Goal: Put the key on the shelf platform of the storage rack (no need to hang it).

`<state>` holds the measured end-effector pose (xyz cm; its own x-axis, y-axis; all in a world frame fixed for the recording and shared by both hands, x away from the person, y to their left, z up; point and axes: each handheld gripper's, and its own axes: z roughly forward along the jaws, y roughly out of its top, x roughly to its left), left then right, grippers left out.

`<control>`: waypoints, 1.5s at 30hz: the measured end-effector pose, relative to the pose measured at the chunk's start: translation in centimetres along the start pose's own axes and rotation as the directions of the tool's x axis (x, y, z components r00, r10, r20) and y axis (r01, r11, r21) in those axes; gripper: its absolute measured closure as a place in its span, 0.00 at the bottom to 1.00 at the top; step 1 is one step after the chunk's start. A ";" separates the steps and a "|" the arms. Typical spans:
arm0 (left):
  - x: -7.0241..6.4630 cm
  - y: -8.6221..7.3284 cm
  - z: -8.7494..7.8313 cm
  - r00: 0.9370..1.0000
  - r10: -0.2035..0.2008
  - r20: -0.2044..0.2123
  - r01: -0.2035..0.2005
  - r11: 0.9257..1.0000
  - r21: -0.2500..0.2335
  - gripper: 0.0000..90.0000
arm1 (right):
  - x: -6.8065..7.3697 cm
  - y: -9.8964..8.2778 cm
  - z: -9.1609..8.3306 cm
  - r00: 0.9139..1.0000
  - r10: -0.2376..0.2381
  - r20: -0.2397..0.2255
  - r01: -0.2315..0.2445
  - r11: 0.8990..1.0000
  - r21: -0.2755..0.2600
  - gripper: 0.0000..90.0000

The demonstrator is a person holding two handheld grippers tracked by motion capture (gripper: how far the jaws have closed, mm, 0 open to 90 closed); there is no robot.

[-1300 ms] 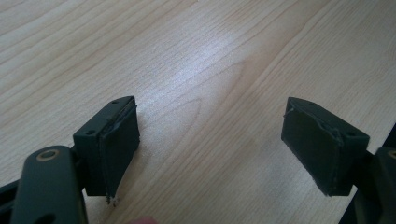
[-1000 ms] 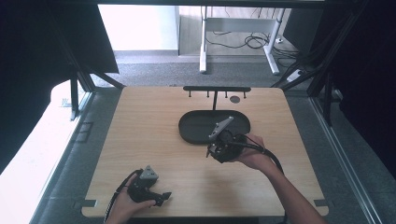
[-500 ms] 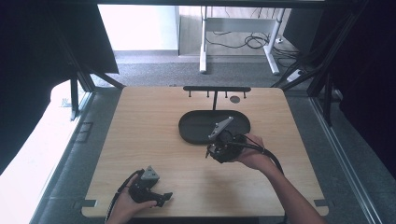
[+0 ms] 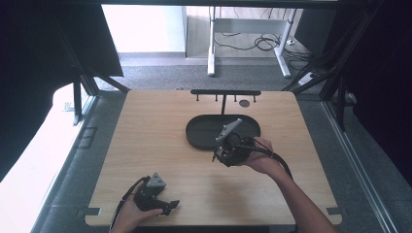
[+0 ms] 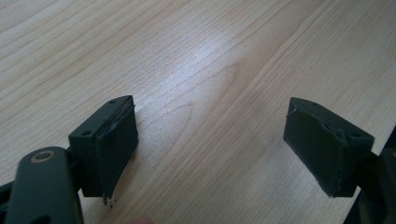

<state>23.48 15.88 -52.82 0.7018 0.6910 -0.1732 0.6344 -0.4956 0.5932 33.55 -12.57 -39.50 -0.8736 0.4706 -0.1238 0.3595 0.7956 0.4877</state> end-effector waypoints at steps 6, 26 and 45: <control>0.0 0.0 0.0 1.000 0.002 0.001 -0.002 1.000 0.001 0.20 | 0.4 0.6 0.2 1.000 -0.016 -0.005 0.016 1.000 -0.003 0.55; 0.0 0.0 0.0 1.000 0.003 -0.001 -0.003 1.000 0.001 0.20 | 0.8 1.6 1.0 0.999 -0.032 -0.016 0.032 0.999 -0.007 0.55; 0.1 0.0 -0.1 1.000 0.000 -0.001 0.000 1.000 0.001 0.20 | 1.0 1.4 1.1 0.999 -0.049 -0.010 0.050 0.999 0.006 0.55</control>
<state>23.52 16.01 -52.82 0.7015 0.6914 -0.1726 0.6347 -0.4961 0.5925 33.56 -10.58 -39.87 -0.8936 0.4267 -0.1389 0.3176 0.8200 0.4761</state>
